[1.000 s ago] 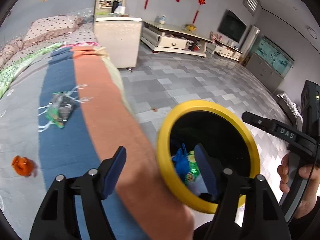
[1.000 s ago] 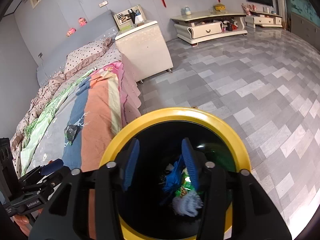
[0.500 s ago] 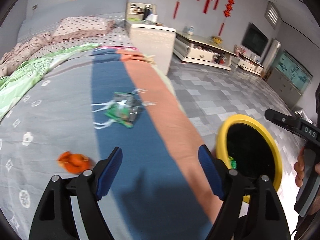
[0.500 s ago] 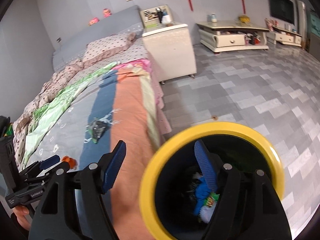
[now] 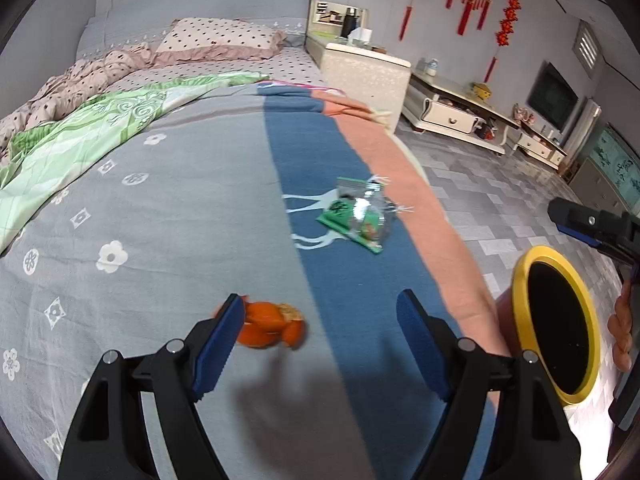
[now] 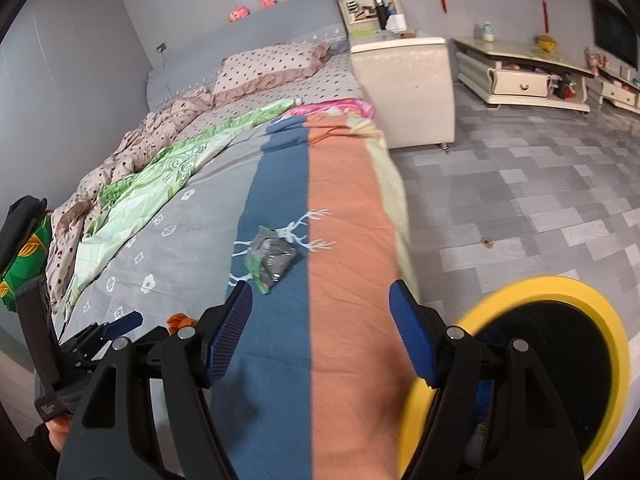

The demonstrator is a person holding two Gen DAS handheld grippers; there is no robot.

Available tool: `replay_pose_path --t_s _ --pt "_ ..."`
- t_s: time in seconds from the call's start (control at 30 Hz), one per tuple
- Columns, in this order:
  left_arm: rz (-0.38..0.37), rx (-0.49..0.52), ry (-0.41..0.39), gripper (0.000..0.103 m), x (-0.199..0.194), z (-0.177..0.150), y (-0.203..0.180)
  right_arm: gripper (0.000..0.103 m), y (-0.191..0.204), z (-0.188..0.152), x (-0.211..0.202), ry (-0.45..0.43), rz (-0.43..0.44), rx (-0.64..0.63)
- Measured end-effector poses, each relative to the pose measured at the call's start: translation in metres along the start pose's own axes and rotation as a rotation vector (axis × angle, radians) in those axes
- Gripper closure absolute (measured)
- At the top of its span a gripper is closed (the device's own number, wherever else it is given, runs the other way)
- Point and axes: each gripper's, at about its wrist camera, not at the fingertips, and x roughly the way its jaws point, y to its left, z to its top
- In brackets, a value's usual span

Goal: Collect trash
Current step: 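Move the left tool to the orange peel while the right tool approaches the clear snack bag, then grasp the orange peel with the left tool while the right tool grasps the clear snack bag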

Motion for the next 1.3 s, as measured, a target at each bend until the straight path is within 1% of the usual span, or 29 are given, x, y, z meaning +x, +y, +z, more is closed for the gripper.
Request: replay_pose_path --t_s 0.23,0.37,0.57,0.73,0.83,0.93,1.03,1.07,1.13,1.17,1.23,1.3 --pt "0.006 -0.033 0.023 0.028 0.017 0.001 0.025 0.035 0.027 0.014 0.043 0.035 0.031 -0.044" --pt "0.006 -0.045 0.045 0.028 0.03 -0.001 0.033 0.035 0.039 0.021 0.074 0.063 0.042 -0.066" --pt "-0.002 -0.059 0.07 0.028 0.045 -0.004 0.04 0.035 0.045 0.029 0.123 0.113 0.059 -0.07" --pt "-0.023 -0.076 0.082 0.028 0.056 -0.004 0.045 0.035 0.05 0.031 0.157 0.119 0.057 -0.094" --pt "-0.032 -0.084 0.082 0.028 0.061 -0.006 0.048 0.036 0.054 0.03 0.176 0.122 0.044 -0.115" --pt "-0.023 -0.081 0.065 0.028 0.065 -0.008 0.048 0.037 0.057 0.028 0.191 0.129 0.041 -0.134" --pt "-0.021 -0.085 0.057 0.029 0.068 -0.011 0.05 0.043 0.057 0.025 0.204 0.132 0.048 -0.136" --pt "-0.022 -0.085 0.056 0.031 0.068 -0.012 0.05 0.045 0.057 0.025 0.208 0.125 0.059 -0.139" --pt "-0.023 -0.08 0.056 0.038 0.071 -0.014 0.05 0.047 0.06 0.024 0.213 0.123 0.052 -0.155" --pt "-0.023 -0.075 0.057 0.042 0.072 -0.015 0.05 0.05 0.061 0.023 0.214 0.123 0.049 -0.159" --pt "-0.02 -0.059 0.055 0.046 0.072 -0.017 0.047 0.059 0.065 0.023 0.216 0.119 0.056 -0.16" --pt "-0.014 -0.029 0.045 0.054 0.071 -0.018 0.042 0.064 0.07 0.023 0.216 0.11 0.058 -0.168"
